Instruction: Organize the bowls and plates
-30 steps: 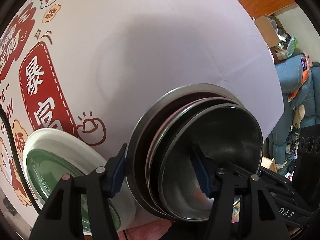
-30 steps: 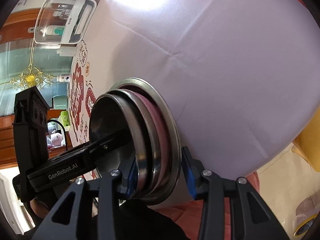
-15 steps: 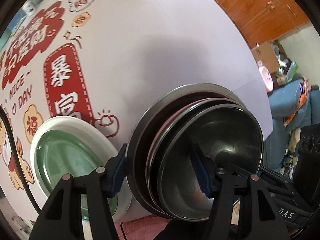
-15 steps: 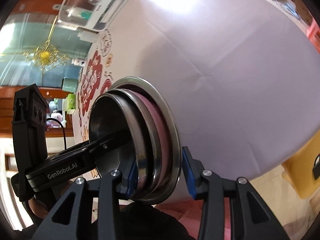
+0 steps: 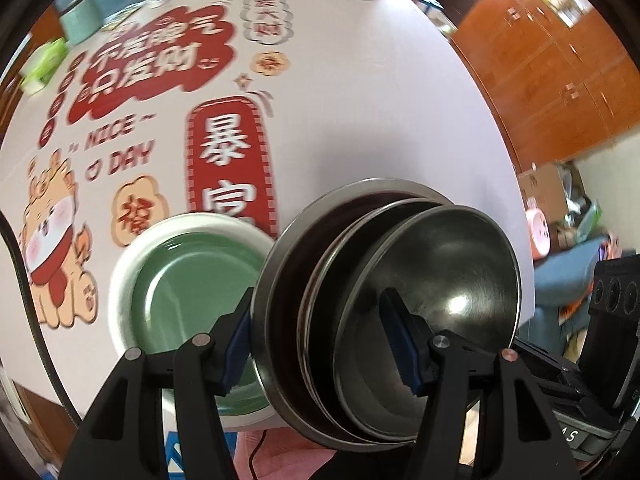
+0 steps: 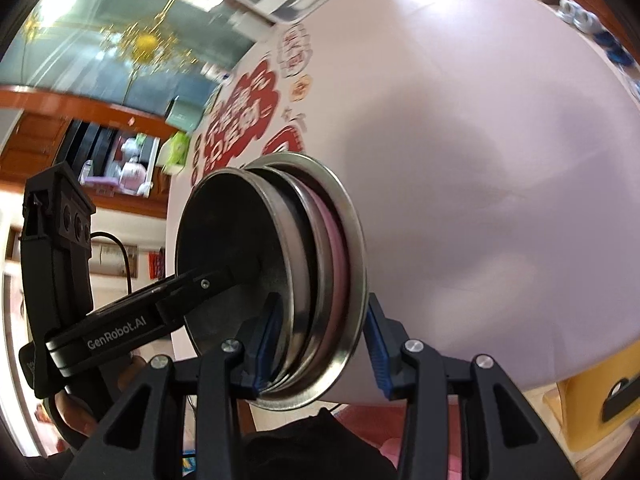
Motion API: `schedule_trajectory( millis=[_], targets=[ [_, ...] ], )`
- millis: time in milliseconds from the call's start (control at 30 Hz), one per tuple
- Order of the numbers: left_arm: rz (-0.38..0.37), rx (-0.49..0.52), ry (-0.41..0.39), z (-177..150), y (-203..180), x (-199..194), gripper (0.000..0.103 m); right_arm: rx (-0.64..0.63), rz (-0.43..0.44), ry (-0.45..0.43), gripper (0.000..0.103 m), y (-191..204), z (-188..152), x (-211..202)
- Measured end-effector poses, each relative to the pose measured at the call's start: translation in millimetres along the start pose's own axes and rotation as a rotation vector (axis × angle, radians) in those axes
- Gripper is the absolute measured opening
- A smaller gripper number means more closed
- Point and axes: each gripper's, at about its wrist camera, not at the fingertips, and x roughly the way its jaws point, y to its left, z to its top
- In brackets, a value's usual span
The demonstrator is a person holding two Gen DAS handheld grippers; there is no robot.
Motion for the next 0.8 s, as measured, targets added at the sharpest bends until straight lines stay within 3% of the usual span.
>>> schedule_trajectory(
  millis=[467,800],
  targets=[
    [0.002,-0.165,-0.002,-24.8,84.3,-6.7,0.059,-0.109,-0.008,0.139,0.040,54.6,-2.8,55.2],
    [-0.020,-0.217,0.072,-30.0,119.1,22.1,0.058,-0.107,-0.067,0.219,0.040,62.0,2.3,95.9]
  ],
)
